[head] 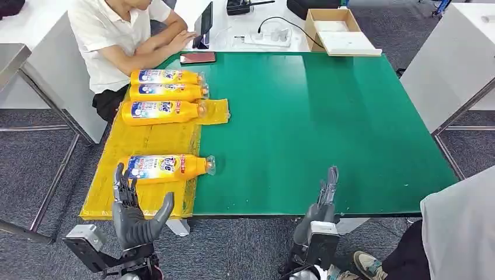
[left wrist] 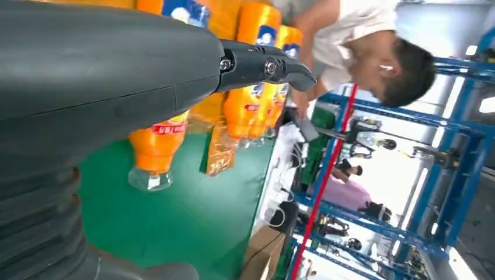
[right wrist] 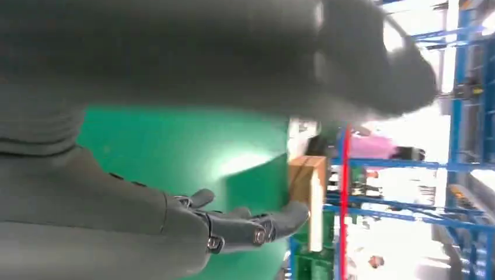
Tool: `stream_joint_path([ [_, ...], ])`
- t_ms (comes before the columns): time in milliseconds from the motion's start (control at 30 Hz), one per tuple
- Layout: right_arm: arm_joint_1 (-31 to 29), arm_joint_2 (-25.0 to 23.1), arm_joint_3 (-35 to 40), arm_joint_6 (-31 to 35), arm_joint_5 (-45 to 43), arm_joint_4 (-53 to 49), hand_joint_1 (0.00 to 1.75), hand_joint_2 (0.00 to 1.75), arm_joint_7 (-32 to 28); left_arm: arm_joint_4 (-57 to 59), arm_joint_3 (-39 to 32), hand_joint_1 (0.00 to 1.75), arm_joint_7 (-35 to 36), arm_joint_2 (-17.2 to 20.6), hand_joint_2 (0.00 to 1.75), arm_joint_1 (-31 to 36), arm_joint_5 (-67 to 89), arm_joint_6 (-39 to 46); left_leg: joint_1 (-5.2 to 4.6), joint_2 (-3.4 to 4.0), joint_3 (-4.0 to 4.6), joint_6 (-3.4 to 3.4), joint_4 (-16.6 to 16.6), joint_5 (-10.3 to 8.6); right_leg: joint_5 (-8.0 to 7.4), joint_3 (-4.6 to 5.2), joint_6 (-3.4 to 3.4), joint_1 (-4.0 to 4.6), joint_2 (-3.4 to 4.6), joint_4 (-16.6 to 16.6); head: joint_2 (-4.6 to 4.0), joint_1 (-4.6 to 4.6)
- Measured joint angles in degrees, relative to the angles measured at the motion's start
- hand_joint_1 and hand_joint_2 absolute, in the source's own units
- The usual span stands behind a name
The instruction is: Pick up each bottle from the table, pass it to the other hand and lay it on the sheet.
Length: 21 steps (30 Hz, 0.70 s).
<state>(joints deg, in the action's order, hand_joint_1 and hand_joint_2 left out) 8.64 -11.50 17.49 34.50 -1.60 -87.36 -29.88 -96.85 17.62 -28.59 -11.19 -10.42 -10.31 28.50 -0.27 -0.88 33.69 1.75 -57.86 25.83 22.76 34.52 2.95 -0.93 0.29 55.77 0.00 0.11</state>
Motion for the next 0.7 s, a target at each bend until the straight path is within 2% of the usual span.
stream_joint_path([
  [167, 1.7, 0.1, -1.2, -4.4, -1.0, -0.2, 0.00, 1.75, 0.8, 1.5, 0.1, 0.00, 0.6, 0.3, 1.75, -0.6, 0.9, 2.8, 0.00, -0.01, 0.02, 0.00, 0.0, 0.01, 0.00, 0.02, 0.00, 0.00, 0.00, 0.0, -0.02, 0.00],
  [500, 1.0, 0.6, -4.7, -4.8, 0.3, -0.7, 0.00, 1.75, 2.7, 7.3, 4.7, 0.00, -2.4, 1.0, 1.75, 0.9, 6.0, 3.9, -0.01, -0.02, -0.01, 0.00, 0.0, 0.00, -0.01, -0.03, 0.01, -0.01, -0.01, 0.0, -0.02, 0.00],
  [700, -0.2, 1.4, -5.6, -4.9, 2.8, 1.0, 0.00, 1.75, 2.9, 11.0, 7.3, 0.00, -0.6, 1.5, 1.75, 2.9, 1.7, 2.0, -0.01, -0.02, 0.00, 0.00, 0.0, 0.00, -0.01, -0.01, 0.01, 0.00, -0.01, 0.0, -0.02, 0.00],
])
